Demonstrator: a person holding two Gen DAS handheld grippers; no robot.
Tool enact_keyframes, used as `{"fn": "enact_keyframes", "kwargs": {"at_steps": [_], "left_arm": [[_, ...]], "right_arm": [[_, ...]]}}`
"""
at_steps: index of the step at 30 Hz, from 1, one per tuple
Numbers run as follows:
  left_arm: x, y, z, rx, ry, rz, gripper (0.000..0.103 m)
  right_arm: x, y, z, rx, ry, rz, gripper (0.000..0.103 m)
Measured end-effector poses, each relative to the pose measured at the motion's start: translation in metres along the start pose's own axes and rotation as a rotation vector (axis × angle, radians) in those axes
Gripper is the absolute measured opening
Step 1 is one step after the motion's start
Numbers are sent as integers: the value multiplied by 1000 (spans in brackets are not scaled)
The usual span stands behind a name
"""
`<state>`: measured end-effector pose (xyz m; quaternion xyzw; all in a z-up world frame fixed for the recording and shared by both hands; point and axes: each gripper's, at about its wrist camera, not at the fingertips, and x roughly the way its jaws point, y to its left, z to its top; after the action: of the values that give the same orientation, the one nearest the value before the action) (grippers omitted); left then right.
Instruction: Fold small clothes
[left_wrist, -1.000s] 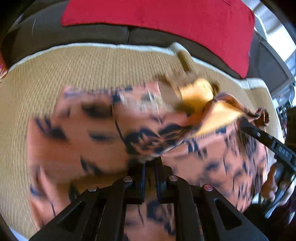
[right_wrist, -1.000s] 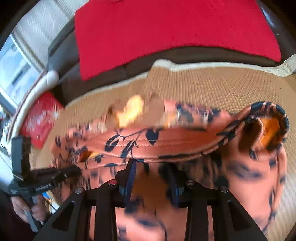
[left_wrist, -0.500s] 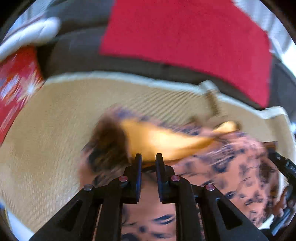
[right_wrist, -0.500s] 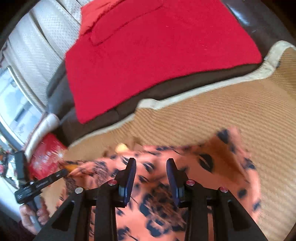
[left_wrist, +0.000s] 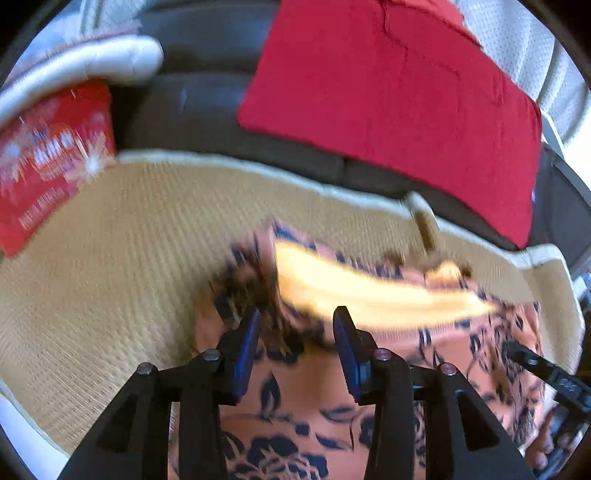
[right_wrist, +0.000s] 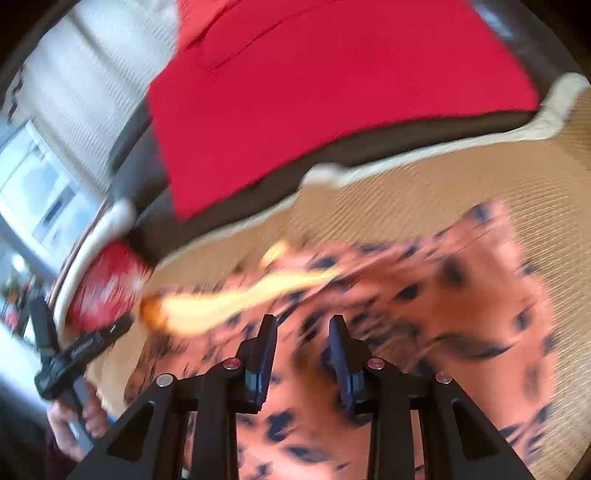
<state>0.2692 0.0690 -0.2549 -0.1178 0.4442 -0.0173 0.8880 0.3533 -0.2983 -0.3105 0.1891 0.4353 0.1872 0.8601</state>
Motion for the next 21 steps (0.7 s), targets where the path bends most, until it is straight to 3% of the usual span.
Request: {"fn": "enact_keyframes", "kwargs": {"at_steps": [3,5,8,13,17,21], "left_arm": [[27,5,-5,5,139,31,41],[38,3,-3,-2,159,7,41],[58,-3,20,-11,131,-10,42],[70,11,50,-121,44,-65,42],[55,16,44,-158,-42,-71,42],[33,24,28,-141,-47,0,42]], "right_arm": [[28,23,-1,-82,81,-17,33],[46,30,6,-97,100,-39,33],[61,26,24,-75,61,-29,33],[66,8,55,37,-74,6,33],[50,0,60,68,-124,23,33],[25,5,47,26,-127,13,33]]}}
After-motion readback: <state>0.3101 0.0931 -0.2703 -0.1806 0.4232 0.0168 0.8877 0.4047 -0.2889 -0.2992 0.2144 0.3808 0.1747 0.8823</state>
